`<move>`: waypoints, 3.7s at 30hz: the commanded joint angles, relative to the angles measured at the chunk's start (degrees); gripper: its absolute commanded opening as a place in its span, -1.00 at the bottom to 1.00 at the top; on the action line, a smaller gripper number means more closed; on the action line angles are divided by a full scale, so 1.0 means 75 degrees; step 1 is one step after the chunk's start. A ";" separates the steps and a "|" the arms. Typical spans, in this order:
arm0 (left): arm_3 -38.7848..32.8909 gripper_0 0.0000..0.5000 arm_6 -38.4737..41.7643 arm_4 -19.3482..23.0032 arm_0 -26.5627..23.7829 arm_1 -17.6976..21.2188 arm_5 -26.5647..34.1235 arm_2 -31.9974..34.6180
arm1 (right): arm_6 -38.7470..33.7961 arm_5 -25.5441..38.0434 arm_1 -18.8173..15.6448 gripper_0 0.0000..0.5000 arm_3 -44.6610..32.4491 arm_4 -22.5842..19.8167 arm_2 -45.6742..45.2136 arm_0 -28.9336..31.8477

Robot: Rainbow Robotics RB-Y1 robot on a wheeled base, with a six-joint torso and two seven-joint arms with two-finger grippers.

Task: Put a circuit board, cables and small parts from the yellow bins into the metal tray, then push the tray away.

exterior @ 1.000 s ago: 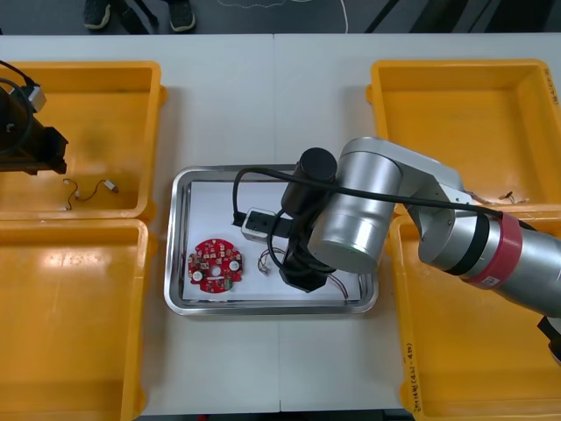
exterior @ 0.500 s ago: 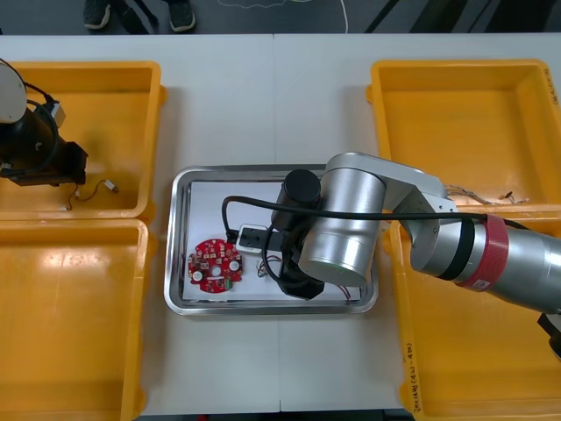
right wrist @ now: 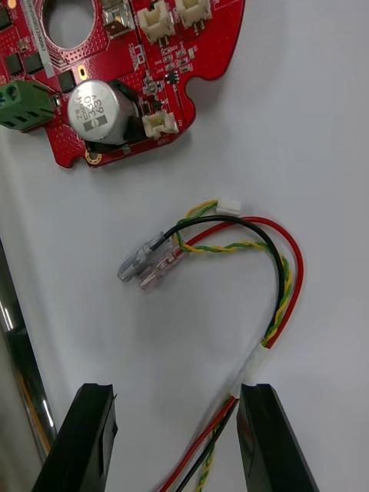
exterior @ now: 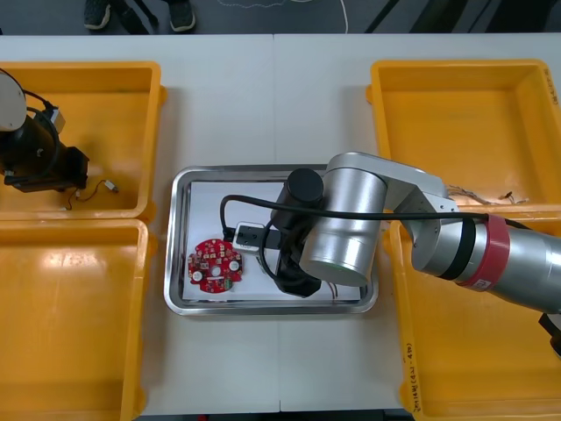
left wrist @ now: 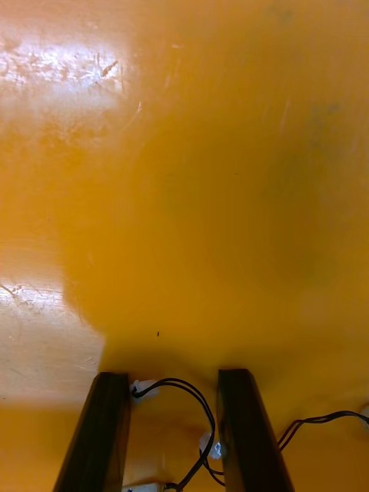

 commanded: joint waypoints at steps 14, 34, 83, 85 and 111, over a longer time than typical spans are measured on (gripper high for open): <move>-0.0472 -1.00 0.0667 -0.0225 0.0173 -0.0118 -0.0053 0.0530 | 0.0253 0.0010 -0.0758 0.88 -0.1012 -0.0709 -0.0475 -0.0260; -0.1374 -1.00 0.0550 -0.0822 -0.0061 -0.0118 -0.0042 0.1022 | -0.1915 0.1862 -0.1133 0.88 -0.1621 -0.2092 -0.2585 -0.0564; -0.0870 1.00 -0.0259 0.0994 -0.0507 0.1475 0.0474 -0.0255 | -0.2876 0.3069 -0.2492 0.88 0.1531 -0.1553 -0.5561 -0.0728; -0.0589 1.00 -0.0341 0.1193 -0.0624 0.1557 0.0310 -0.0431 | -0.2887 0.2928 -0.2492 0.88 0.1684 -0.1506 -0.5561 -0.0717; 0.1602 1.00 -0.0845 0.2682 -0.1339 0.1757 -0.1612 -0.2880 | -0.4962 0.2108 -0.2469 0.88 0.3125 -0.0990 -0.6335 0.0174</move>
